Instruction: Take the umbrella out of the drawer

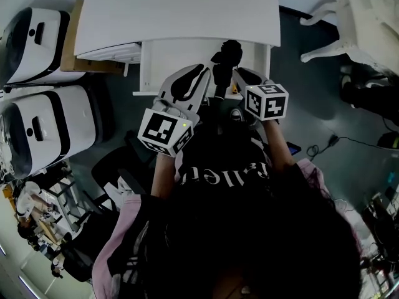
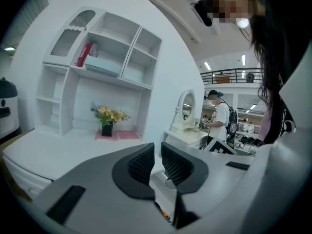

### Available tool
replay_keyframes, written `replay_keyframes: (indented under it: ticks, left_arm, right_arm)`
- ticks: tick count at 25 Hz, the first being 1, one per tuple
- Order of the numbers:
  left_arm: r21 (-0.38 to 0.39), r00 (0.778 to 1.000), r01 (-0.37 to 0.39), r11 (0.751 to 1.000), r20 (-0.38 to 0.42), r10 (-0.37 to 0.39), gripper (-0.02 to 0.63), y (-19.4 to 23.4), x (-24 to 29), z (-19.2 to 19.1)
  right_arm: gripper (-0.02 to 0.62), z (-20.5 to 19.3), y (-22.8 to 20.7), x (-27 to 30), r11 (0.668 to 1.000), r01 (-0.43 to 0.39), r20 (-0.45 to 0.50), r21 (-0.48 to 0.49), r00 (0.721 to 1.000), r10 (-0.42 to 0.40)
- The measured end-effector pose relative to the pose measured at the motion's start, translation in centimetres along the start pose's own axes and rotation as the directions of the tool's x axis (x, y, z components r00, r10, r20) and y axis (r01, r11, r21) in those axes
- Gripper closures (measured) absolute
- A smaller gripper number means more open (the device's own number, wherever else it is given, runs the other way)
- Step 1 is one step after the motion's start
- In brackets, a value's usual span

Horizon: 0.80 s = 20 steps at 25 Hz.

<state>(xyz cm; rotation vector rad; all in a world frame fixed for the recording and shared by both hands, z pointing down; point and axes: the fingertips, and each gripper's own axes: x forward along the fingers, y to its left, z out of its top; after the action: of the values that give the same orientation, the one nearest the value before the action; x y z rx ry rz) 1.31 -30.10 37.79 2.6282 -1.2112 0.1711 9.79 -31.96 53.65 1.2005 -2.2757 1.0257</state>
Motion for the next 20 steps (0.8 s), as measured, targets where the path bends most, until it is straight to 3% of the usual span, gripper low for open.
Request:
replay_keyframes:
  ticks: [5, 8, 13, 16, 20]
  left_arm:
    - [0.005, 0.999, 0.050, 0.999, -0.013, -0.050, 0.566, 2.9, 0.5, -0.1]
    - [-0.007, 0.998, 0.064, 0.998, -0.021, -0.064, 0.566, 4.7, 0.6, -0.6]
    - [-0.014, 0.996, 0.083, 0.996, -0.032, -0.083, 0.566, 7.3, 0.8, -1.0]
    - [-0.012, 0.995, 0.091, 0.996, -0.039, -0.092, 0.566, 8.5, 0.8, -1.2]
    - [-0.023, 0.995, 0.085, 0.996, -0.052, -0.086, 0.566, 10.1, 0.5, -1.9]
  right_arm:
    - [0.521, -1.9, -2.5, 3.4, 0.992, 0.090, -0.072, 0.094, 0.994, -0.083]
    - [0.390, -3.5, -4.0, 5.5, 0.979, 0.118, -0.123, 0.164, 0.988, -0.098]
    - [0.356, -6.0, -6.6, 9.1, 0.951, 0.190, -0.221, 0.244, 0.966, -0.136]
    - [0.337, -7.2, -7.8, 11.2, 0.912, 0.218, -0.260, 0.348, 0.957, -0.129]
    - [0.323, -8.4, -9.0, 13.7, 0.815, 0.251, -0.281, 0.522, 0.953, -0.113]
